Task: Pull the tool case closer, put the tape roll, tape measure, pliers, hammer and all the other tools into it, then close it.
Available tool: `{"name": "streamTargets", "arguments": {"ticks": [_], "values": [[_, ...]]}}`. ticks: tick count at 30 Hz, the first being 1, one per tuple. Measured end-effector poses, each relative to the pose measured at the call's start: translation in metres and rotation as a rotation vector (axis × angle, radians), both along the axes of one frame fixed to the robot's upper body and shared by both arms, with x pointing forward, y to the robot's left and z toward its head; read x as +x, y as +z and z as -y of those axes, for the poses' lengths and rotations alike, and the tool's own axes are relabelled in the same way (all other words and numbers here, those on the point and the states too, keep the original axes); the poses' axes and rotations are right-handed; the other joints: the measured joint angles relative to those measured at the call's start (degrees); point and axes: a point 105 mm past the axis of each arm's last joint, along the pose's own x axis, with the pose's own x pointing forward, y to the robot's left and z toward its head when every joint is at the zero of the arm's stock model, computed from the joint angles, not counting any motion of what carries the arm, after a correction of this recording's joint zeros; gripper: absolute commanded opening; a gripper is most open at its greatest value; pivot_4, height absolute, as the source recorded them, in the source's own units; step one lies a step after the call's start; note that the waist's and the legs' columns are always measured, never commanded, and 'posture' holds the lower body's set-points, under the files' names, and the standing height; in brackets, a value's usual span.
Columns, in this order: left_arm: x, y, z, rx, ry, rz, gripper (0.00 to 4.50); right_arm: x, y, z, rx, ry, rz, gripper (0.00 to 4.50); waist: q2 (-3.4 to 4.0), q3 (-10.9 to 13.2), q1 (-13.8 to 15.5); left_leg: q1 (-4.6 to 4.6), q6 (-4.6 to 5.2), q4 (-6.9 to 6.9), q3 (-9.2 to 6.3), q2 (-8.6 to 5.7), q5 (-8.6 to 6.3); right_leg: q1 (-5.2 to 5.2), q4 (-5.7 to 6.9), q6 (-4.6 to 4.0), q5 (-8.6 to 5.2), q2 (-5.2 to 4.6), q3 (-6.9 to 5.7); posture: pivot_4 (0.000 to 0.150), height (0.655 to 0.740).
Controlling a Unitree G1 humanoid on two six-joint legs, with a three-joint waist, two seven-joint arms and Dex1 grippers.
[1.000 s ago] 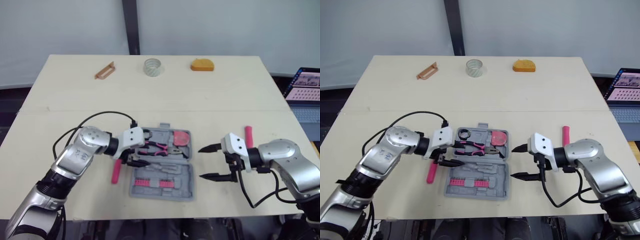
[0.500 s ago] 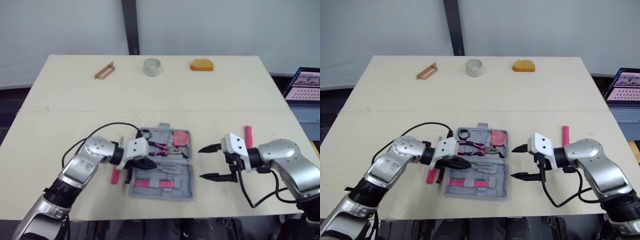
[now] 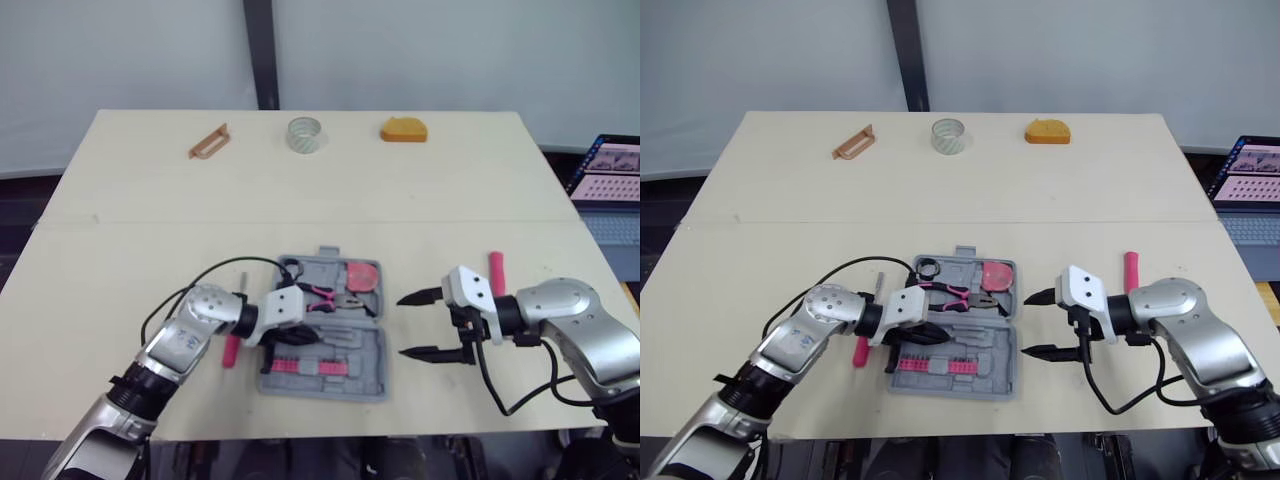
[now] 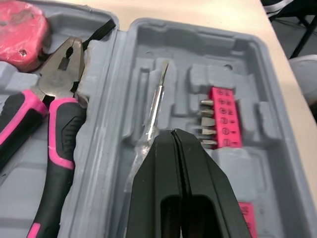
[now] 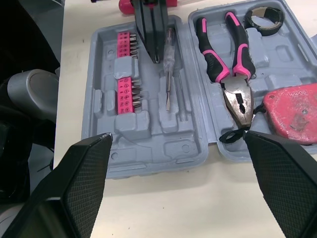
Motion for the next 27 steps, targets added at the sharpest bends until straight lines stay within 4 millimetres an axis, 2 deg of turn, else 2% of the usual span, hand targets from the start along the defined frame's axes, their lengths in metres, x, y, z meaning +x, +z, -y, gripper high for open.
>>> {"name": "streamTargets", "arguments": {"ticks": [12, 23, 27], "values": [[0.002, -0.004, -0.002, 0.001, 0.006, 0.0, 0.04, 0.0, 0.0, 0.0, 0.0, 0.0, -0.001, 4.5, 0.0, 0.0, 0.0, 0.0, 0.0, 0.0, 0.0, 0.0, 0.0, 0.0, 0.0, 0.01, 0.0, 0.0, 0.0, 0.15, 0.74], [0.006, 0.013, 0.002, -0.068, 0.023, 0.002, 0.04, 0.0, 0.0, 0.0, 0.0, 0.0, 0.0, 4.5, 0.0, 0.0, 0.0, 0.0, 0.0, 0.0, 0.0, 0.0, 0.0, 0.0, 0.0, 0.01, 0.01, 0.0, 0.0, 0.15, 0.74], [0.01, 0.008, 0.0, -0.055, 0.043, 0.004, 0.04, 0.001, 0.002, -0.001, 0.0, 0.002, 0.008, 4.5, 0.0, 0.0, 0.0, 0.0, 0.0, 0.0, 0.0, 0.0, 0.0, 0.0, 0.0, 0.01, 0.01, 0.0, 0.0, 0.15, 0.74]]}}
